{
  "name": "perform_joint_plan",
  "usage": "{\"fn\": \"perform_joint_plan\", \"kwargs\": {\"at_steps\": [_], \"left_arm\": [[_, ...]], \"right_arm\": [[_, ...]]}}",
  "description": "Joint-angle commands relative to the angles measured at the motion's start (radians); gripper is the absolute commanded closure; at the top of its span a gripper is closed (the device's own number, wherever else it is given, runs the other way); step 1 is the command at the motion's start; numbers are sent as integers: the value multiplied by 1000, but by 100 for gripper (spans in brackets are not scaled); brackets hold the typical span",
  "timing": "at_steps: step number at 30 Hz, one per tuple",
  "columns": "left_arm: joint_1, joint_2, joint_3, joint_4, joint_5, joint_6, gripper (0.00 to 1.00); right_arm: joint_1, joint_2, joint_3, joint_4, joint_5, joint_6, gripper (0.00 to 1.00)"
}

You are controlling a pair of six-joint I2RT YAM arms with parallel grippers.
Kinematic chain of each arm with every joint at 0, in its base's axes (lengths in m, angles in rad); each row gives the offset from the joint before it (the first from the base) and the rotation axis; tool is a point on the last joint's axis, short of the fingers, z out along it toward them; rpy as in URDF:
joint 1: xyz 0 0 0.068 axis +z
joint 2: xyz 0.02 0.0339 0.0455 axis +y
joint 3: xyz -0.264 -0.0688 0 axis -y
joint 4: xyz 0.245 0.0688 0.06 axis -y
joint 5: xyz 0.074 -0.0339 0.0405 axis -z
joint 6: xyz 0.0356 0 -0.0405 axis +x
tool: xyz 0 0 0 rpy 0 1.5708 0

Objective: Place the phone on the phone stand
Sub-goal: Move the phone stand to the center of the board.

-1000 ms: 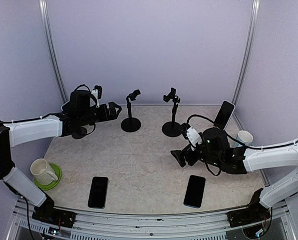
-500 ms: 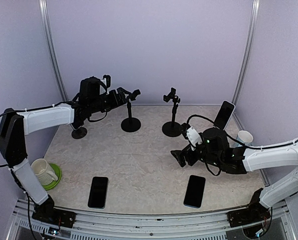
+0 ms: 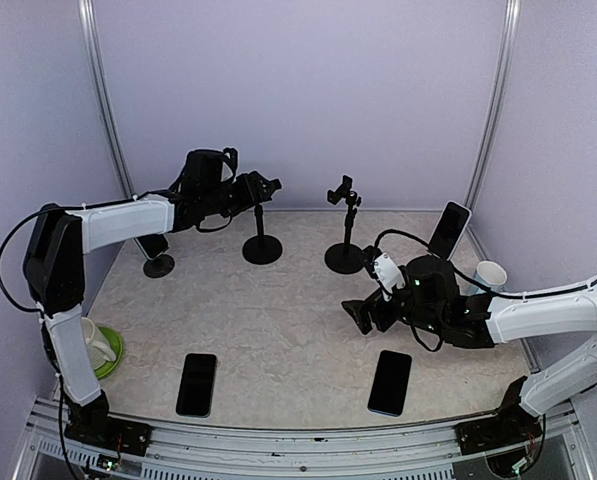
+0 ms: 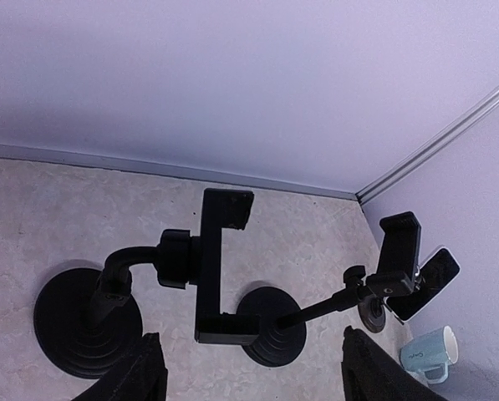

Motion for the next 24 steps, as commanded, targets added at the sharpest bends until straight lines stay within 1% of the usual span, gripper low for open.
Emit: {"fn": "perform_joint_plan", "kwargs": {"at_steps": [1, 7, 13, 17, 24], "left_arm": [[1, 35, 52, -28, -29, 5, 33], [12, 76, 85, -36, -2, -4, 43], [24, 90, 98, -39, 3, 0, 44], [31, 101, 106, -40, 14, 0, 50], [39, 119, 121, -40, 30, 2, 51]], "right_arm": [[-10, -27, -13, 6, -7, 7, 0], [-10, -31, -13, 6, -10, 7, 0], [-11, -29, -13, 5, -12, 7, 0], [-11, -27, -11, 3, -15, 7, 0], [-11, -23, -10, 3, -16, 7, 0]]}}
